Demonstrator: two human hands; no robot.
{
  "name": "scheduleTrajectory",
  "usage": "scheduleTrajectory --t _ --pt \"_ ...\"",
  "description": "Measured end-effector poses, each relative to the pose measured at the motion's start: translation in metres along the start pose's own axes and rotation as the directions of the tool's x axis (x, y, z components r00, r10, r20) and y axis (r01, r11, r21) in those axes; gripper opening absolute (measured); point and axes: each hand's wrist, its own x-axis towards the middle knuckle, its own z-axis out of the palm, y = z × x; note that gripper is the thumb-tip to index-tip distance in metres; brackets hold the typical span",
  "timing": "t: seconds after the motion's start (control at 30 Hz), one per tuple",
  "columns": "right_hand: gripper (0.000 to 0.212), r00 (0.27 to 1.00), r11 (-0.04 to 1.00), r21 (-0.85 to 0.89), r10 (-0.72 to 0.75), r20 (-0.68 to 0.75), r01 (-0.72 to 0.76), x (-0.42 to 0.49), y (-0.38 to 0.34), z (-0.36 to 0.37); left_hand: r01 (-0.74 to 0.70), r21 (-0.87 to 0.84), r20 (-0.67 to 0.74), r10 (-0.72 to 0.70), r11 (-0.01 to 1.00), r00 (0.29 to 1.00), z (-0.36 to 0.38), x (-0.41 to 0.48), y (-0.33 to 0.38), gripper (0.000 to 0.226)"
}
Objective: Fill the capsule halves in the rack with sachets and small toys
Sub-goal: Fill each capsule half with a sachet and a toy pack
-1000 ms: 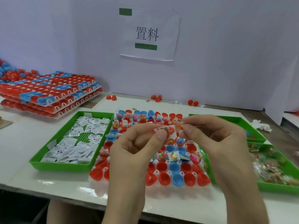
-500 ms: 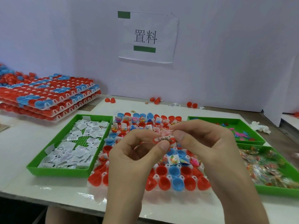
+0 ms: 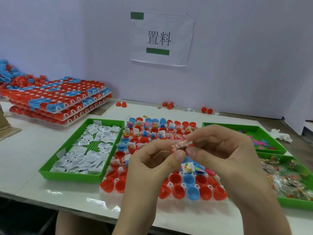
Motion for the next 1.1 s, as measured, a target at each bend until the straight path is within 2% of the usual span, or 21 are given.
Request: scheduleTrajectory --t 0.1,0.23,0.33,0.37,0.47,0.6,0.77,0.93,1.1 --pt "0.022 0.999 0.999 -0.031 -0.015 -0.042 0.014 0.001 0.002 0.005 -0.080 0.078 -0.048 0.084 0.994 0.995 -0.002 0.001 0.002 0.021" --pt "0.023 1.000 0.999 -0.048 -0.021 -0.017 0.021 0.002 0.002 0.013 -0.110 0.195 -0.091 0.129 0.975 0.987 -0.017 0.004 0.017 0.019" --pt "0.018 0.993 0.997 -0.072 -0.034 -0.111 0.026 0.003 0.005 0.007 -0.091 0.379 -0.095 0.137 0.921 0.986 -0.045 0.012 0.035 0.017" --pt "0.017 0.987 0.998 -0.065 -0.031 -0.158 0.021 0.004 0.006 0.003 -0.074 0.499 -0.071 0.125 0.864 0.990 -0.055 0.017 0.040 0.016" --pt "0.022 0.970 0.999 -0.050 -0.014 -0.243 0.002 0.003 0.010 -0.009 -0.023 0.819 -0.007 0.050 0.573 0.999 -0.077 0.037 0.039 0.011" --pt "0.025 0.969 0.998 -0.064 0.007 -0.246 -0.023 0.004 0.012 -0.014 -0.028 0.952 0.032 -0.006 0.306 0.999 -0.083 0.055 0.020 0.011" --pt "0.020 0.968 0.998 -0.063 0.011 -0.252 -0.028 0.004 0.013 -0.015 -0.067 0.988 0.080 -0.088 0.139 0.993 -0.080 0.062 0.006 0.019" --pt "0.021 0.965 0.997 -0.069 0.009 -0.261 -0.028 0.005 0.015 -0.017 -0.152 0.987 0.148 -0.072 -0.050 0.986 -0.079 0.066 -0.006 0.010" --pt "0.021 0.965 0.997 -0.074 0.002 -0.261 -0.022 0.003 0.016 -0.020 -0.172 0.980 0.166 -0.067 -0.103 0.984 -0.077 0.071 -0.012 0.014"
